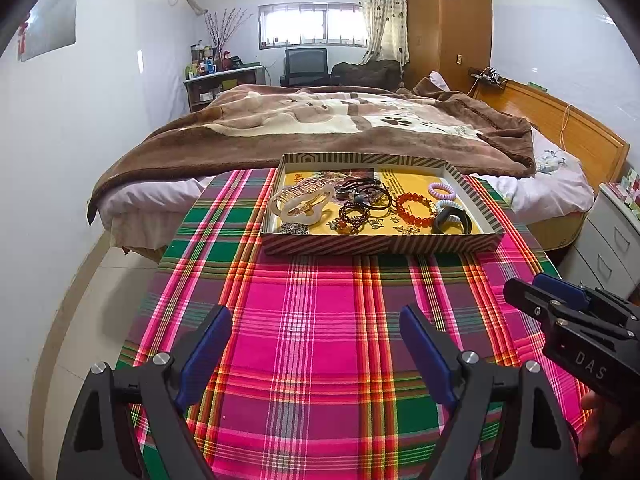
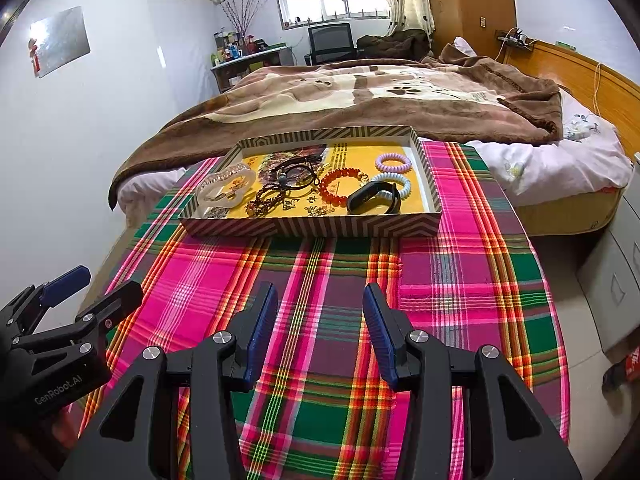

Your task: Organize jewelry

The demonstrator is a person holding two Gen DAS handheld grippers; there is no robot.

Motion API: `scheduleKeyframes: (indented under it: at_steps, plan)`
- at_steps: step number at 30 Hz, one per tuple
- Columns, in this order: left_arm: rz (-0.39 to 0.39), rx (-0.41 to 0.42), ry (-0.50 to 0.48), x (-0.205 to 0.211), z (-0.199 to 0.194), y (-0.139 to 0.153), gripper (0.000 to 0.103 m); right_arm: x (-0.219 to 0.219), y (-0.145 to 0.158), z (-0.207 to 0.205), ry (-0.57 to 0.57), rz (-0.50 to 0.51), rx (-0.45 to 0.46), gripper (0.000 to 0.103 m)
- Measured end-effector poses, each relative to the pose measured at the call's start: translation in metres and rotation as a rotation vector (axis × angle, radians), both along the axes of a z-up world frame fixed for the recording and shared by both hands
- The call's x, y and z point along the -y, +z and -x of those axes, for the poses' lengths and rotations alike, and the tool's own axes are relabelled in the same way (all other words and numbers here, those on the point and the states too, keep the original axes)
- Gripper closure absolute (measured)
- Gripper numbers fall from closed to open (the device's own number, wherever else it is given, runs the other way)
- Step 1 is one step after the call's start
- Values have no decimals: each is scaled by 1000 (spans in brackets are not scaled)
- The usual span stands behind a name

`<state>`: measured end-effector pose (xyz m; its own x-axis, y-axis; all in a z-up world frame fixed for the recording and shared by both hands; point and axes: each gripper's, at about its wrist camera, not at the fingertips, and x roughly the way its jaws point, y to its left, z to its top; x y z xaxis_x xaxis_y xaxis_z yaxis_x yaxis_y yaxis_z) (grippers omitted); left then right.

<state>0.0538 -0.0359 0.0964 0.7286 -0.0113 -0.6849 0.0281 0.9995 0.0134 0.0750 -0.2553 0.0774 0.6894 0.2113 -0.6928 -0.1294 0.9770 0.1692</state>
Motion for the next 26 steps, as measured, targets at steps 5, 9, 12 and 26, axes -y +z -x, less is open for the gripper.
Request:
scheduleKeyframes:
  at_steps: [5,9,12,26]
  plan:
    - [-1,0,1,0,0,0,17,0,0,0,-1,0,-2,58]
    - [1,-1,0,0,0,0,17,0,-1,0,0,1,-2,58]
    - [3,-1,0,0,0,-1,17,0,-2,0,1,-1,-2,58]
    - [3,-11,1,0,-1,-3,17,1,-4,1,0,0,-6,58]
